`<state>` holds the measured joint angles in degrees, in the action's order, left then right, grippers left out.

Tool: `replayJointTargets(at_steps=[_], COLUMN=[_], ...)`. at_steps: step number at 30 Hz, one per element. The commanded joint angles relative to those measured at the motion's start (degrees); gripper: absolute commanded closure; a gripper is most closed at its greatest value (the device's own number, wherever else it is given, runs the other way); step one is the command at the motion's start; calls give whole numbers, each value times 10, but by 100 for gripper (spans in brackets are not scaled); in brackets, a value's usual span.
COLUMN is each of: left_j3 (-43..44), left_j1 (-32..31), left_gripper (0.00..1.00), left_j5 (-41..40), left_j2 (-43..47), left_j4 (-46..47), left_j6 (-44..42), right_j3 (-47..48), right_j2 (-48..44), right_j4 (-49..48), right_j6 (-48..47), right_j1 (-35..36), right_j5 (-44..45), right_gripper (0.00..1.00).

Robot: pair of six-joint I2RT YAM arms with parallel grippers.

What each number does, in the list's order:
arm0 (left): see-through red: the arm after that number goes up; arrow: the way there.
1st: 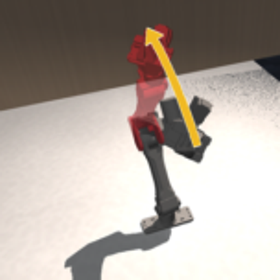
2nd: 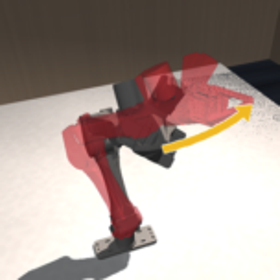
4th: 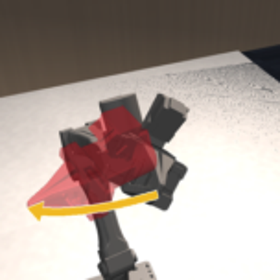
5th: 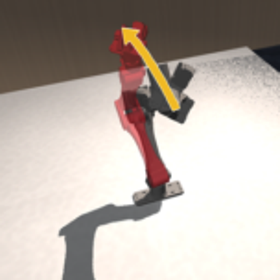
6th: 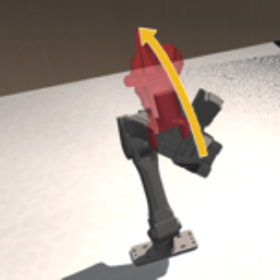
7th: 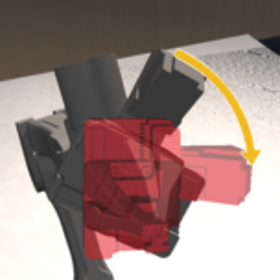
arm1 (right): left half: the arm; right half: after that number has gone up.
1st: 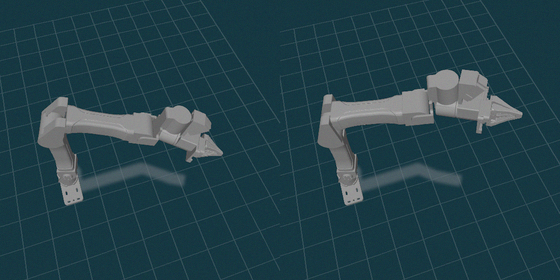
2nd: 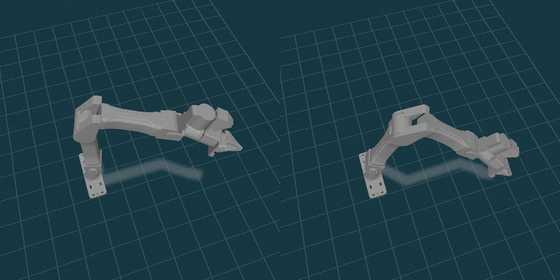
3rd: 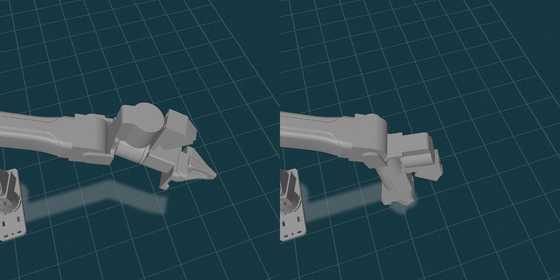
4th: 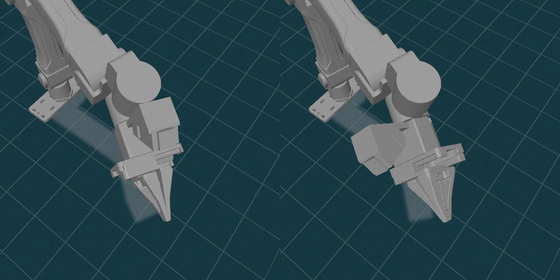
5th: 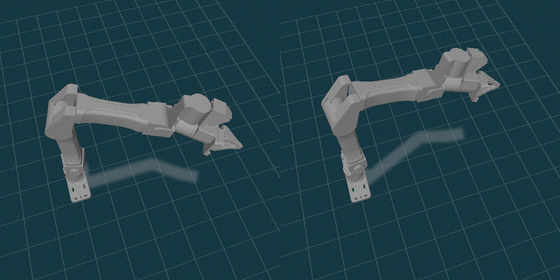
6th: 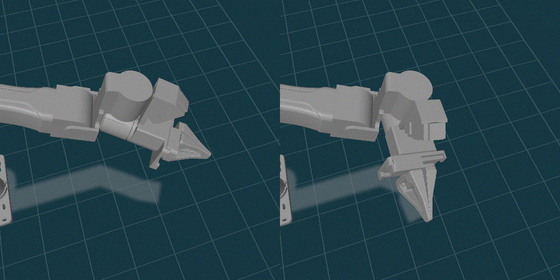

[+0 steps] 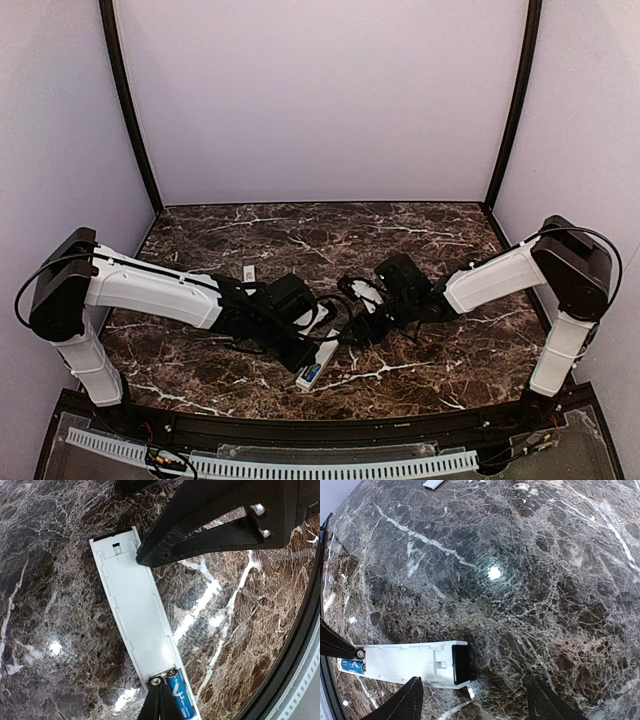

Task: Load the batteries into the remote control
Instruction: Load the battery into the battery compartment.

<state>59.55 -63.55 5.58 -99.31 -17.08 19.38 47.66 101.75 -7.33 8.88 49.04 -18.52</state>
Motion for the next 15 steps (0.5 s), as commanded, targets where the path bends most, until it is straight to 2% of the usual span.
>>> replayJointTargets(at_steps=[1, 10, 15], left_j3=[-18, -14, -15], left_j1=[-6, -14, -15], left_gripper=[98, 98, 98], left_j5=[19, 8, 3], left_j2=[-14, -41, -42], left_j4=[-40, -76, -90], left_j6=[5, 8, 5], right_j3=[-7, -12, -14], right_j2=[10, 6, -10], right_j4=[-13, -17, -19], right_j6=[-2, 7, 17], right_j1=[4, 3, -5], right_j5=[2, 3, -2], right_gripper=[30, 29, 25])
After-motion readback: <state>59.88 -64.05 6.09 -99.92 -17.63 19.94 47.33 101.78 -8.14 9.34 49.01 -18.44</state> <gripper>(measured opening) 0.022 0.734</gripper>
